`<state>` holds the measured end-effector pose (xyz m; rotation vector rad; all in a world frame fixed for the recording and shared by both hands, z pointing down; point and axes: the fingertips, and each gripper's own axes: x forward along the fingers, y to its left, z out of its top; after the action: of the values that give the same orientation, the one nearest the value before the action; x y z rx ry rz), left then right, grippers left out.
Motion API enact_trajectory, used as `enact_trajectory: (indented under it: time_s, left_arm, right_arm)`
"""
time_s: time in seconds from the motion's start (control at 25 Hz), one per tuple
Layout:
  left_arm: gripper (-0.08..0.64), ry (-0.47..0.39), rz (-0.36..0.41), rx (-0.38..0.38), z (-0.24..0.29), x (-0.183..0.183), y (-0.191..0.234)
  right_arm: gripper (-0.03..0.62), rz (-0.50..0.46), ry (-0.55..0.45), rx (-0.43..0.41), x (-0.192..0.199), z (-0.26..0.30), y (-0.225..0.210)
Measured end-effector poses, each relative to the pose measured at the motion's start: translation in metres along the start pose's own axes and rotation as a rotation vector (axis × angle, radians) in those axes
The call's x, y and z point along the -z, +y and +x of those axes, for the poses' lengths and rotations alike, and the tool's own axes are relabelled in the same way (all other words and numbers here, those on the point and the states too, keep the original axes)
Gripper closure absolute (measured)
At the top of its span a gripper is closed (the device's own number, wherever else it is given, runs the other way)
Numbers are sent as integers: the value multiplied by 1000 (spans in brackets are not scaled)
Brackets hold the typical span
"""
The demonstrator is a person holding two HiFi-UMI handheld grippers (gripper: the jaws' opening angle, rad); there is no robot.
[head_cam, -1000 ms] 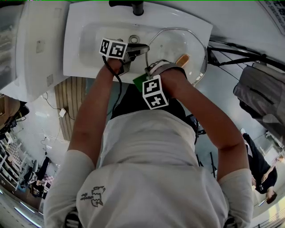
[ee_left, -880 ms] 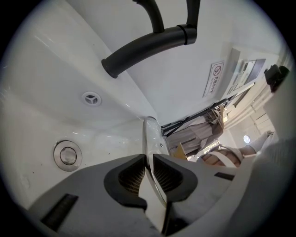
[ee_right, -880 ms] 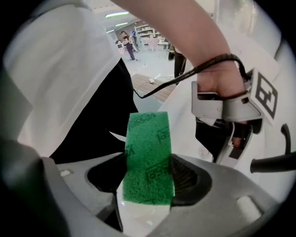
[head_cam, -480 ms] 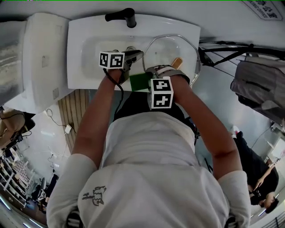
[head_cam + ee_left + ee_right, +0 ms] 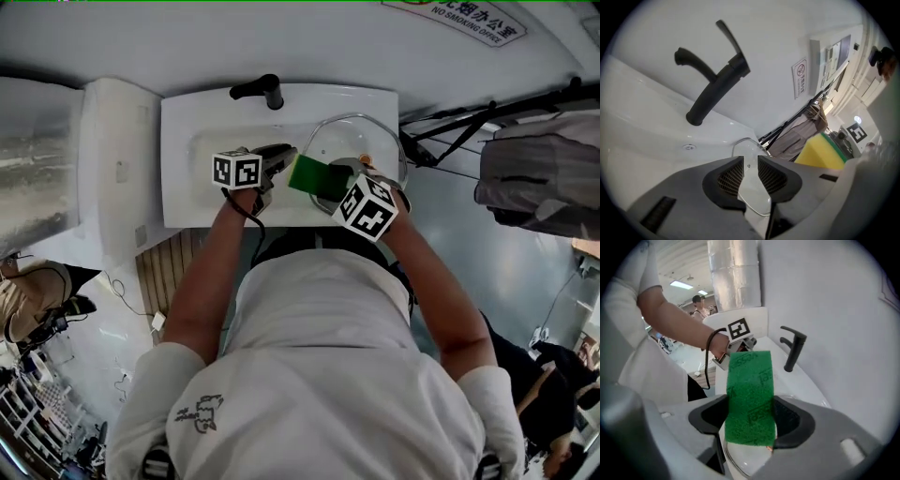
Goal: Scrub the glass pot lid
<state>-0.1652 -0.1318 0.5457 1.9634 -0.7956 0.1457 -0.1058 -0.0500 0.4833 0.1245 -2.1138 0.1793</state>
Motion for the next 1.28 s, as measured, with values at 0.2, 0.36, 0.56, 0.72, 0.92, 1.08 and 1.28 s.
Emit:
enact_trajectory:
  time_s: [0.2,0.36,0.56,0.72,0.92,1.08,1.28]
  left_arm:
    - [468,-18,121,-1,-19,-22,-41]
    - [468,-81,209,18,-39,-41,-84]
    - [468,-119,284,44,-57,-48,-127]
    - [468,-122,317,53,-66,-51,-139]
    - [468,-139,365,74,-77,-50,-159]
    - [469,-163,399,64,-82,-45,-180]
    - [511,-182,410,7,-84,-26,-196]
  right_arm:
    - [300,136,-93,105,-6,-43,-26]
    - [299,206,-165,178,-9,-73,-40]
    - [299,247,-254,232,-19,-100,-38]
    - [299,252,-300,257,-28,-112,-34]
    - [299,245,-330,277,-31,-128,-32]
    - [299,248,-358,281,-19,-147,-29]
    - [299,223,-377,266,-1,-171,-21]
